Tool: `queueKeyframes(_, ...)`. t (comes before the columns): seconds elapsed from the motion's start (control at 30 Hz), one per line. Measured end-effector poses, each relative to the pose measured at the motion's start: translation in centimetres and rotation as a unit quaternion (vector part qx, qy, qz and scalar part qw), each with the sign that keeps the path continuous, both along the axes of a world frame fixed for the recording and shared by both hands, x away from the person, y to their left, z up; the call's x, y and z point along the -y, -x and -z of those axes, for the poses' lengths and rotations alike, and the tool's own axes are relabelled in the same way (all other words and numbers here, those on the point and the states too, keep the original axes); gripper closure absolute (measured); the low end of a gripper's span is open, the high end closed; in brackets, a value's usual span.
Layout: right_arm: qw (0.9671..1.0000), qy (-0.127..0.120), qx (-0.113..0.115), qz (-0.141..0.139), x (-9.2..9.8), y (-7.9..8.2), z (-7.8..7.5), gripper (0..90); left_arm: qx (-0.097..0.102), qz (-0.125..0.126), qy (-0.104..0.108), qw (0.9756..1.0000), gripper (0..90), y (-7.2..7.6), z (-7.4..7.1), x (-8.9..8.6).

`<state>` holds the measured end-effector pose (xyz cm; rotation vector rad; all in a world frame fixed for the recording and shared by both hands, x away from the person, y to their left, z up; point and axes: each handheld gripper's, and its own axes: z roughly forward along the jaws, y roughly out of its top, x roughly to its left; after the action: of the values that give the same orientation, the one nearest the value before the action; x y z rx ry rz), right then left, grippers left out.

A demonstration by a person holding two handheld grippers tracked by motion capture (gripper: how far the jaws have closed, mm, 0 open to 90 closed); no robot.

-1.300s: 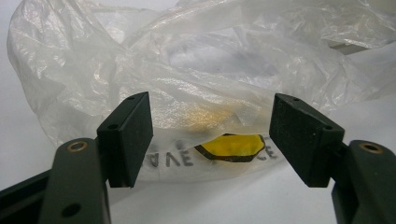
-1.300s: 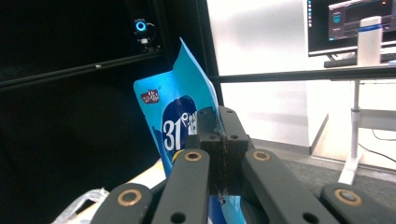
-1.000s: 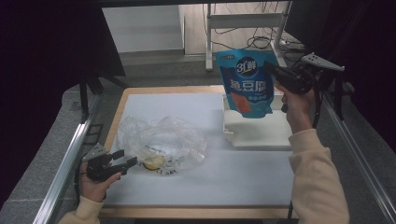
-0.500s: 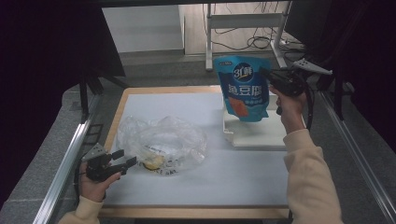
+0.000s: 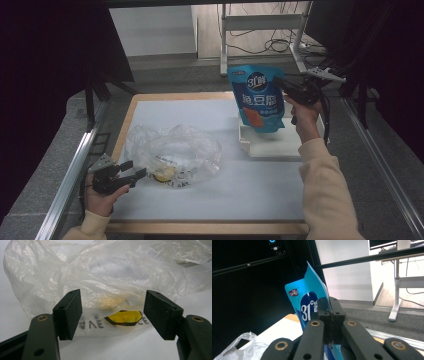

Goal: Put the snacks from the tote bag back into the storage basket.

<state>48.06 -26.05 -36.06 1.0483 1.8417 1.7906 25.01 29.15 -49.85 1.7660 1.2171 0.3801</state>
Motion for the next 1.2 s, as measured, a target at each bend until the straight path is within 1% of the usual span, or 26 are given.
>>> queueKeyframes(0.1, 1.0000, 0.002, -0.004, 0.001, 0.1, -0.2, 0.3, 89.1, 0.001, 0.001, -0.001, 1.0000, 31.1, 0.0, 0.0, 0.1)
queueKeyframes(0.17, 0.9999, 0.009, -0.008, 0.002, 0.1, -0.4, 0.7, 89.1, 0.000, 0.000, -0.001, 1.0000, 31.0, 0.0, 0.0, 0.0)
queueKeyframes(0.2, 1.0000, 0.002, -0.009, 0.000, 0.2, -0.4, 0.8, 89.1, 0.001, 0.000, -0.001, 1.0000, 31.0, 0.0, 0.0, 0.0)
queueKeyframes(0.27, 1.0000, 0.000, -0.007, 0.004, 0.4, -0.5, 0.9, 89.0, 0.000, 0.000, -0.001, 1.0000, 30.9, 0.0, 0.0, 0.0)
queueKeyframes(0.33, 0.9999, -0.006, -0.011, 0.004, 0.9, -0.6, 1.2, 88.8, 0.000, 0.000, -0.001, 1.0000, 30.9, 0.0, 0.0, 0.0)
queueKeyframes(0.47, 0.9999, -0.006, -0.014, 0.007, 1.9, -0.8, 1.4, 88.2, 0.000, 0.000, -0.001, 1.0000, 30.8, 0.0, 0.0, 0.0)
queueKeyframes(0.8, 0.9992, 0.017, -0.019, 0.030, 3.8, -1.1, 1.6, 85.2, 0.001, 0.000, -0.003, 1.0000, 30.7, 0.1, 0.0, 0.1)
queueKeyframes(1.03, 0.9979, 0.047, -0.018, 0.042, 4.8, -1.1, 1.3, 82.1, 0.002, -0.002, -0.002, 1.0000, 30.8, 0.1, -0.1, 0.1)
queueKeyframes(1.1, 0.9972, 0.054, -0.018, 0.049, 5.0, -1.1, 1.2, 80.8, 0.003, -0.002, -0.002, 1.0000, 30.7, 0.1, -0.1, 0.1)
queueKeyframes(1.2, 0.9970, 0.054, -0.015, 0.054, 5.1, -1.0, 1.3, 77.6, 0.004, -0.001, -0.003, 1.0000, 30.7, 0.2, -0.2, 0.1)
